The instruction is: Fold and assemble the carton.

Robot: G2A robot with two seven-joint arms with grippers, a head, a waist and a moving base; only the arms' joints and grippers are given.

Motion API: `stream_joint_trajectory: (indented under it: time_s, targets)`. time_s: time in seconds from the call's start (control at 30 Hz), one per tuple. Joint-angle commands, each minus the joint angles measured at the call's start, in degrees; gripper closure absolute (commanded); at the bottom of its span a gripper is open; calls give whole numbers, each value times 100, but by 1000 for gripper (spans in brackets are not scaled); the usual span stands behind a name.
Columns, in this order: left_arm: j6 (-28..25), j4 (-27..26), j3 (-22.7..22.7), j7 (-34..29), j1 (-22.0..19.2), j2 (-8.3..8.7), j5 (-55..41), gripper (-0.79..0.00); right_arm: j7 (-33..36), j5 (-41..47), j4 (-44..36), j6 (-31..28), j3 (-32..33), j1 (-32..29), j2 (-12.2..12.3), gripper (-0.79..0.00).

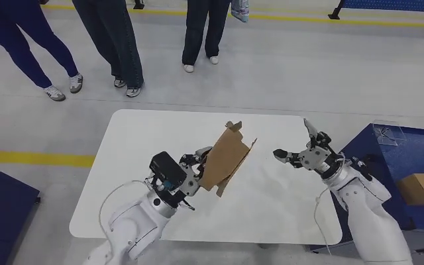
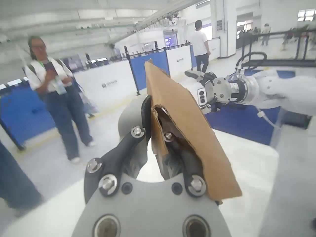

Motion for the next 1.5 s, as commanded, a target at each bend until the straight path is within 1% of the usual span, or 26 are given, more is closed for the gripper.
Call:
stream_joint_trajectory:
  time_s: [0.0, 0.07, 0.17, 0.3, 0.43, 0.5, 0.57, 0.63, 0.67, 0.73, 0.97, 1.03, 1.07, 1.1, 1.17, 1.23, 1.3, 1.37, 1.47]
  targets:
    - [-220, 171, -88, -575, -147, -20, -1530, 0, 780, -432, 80, -532, 133, 58, 36, -785]
    - [-420, 437, -153, -1167, -338, -32, -2674, 0, 1307, -591, 99, -993, 246, 122, 58, -785]
    - [-505, 855, -122, -2100, -625, -62, -4532, 0, 1948, -884, -28, -1728, 348, 140, 81, -785]
    - [-310, 1456, -13, -3362, -1050, -103, -6684, 0, 2438, -1164, -330, -2653, 462, 11, 89, -785]
    - [-192, 1945, 70, -4027, -1282, -150, -8063, 0, 2691, -1621, -630, -3405, 545, -147, 100, -785]
    - [-141, 2175, 138, -4341, -1373, -172, -8542, 0, 2712, -2052, -800, -3840, 569, -238, 107, -785]
    - [-38, 2423, 216, -4615, -1445, -201, -9049, 0, 2714, -2209, -946, -4093, 572, -330, 107, -785]
    - [119, 2655, 309, -4894, -1532, -232, -9475, 0, 2764, -2253, -1087, -4135, 564, -411, 113, -785]
    - [127, 2742, 333, -4976, -1584, -247, -9632, 0, 2761, -2221, -1127, -4062, 559, -453, 116, -785]
    - [127, 2742, 333, -4976, -1584, -247, -9632, 0, 2629, -2192, -1208, -3922, 578, -494, 120, -785]
    - [127, 2742, 333, -4976, -1584, -247, -9632, 0, 2629, -2192, -1208, -3922, 578, -494, 120, -785]
    - [164, 2751, 338, -4947, -1564, -248, -9642, 0, 2497, -2184, -1310, -3780, 531, -531, 118, -785]
    - [375, 2737, 366, -4892, -1511, -257, -9798, 0, 2475, -2123, -1345, -3694, 514, -551, 118, -785]
    - [598, 2704, 386, -4967, -1491, -266, -10058, 0, 2534, -2040, -1380, -3573, 494, -566, 123, -785]
    - [1172, 2807, 355, -5064, -1518, -266, -10435, 0, 2628, -1900, -1410, -3455, 537, -541, 135, -785]
    - [1577, 2847, 333, -5180, -1546, -273, -10796, 0, 2804, -1753, -1421, -3302, 544, -515, 149, -785]
    - [1833, 2920, 312, -5350, -1585, -277, -11051, 0, 2934, -1686, -1405, -3217, 582, -468, 164, -785]
    - [2118, 3000, 331, -5385, -1627, -282, -11156, 0, 2979, -1675, -1381, -3194, 583, -433, 171, -785]
    - [2421, 3064, 420, -5550, -1686, -299, -11289, 0, 2995, -1391, -1342, -2884, 476, -395, 171, -785]
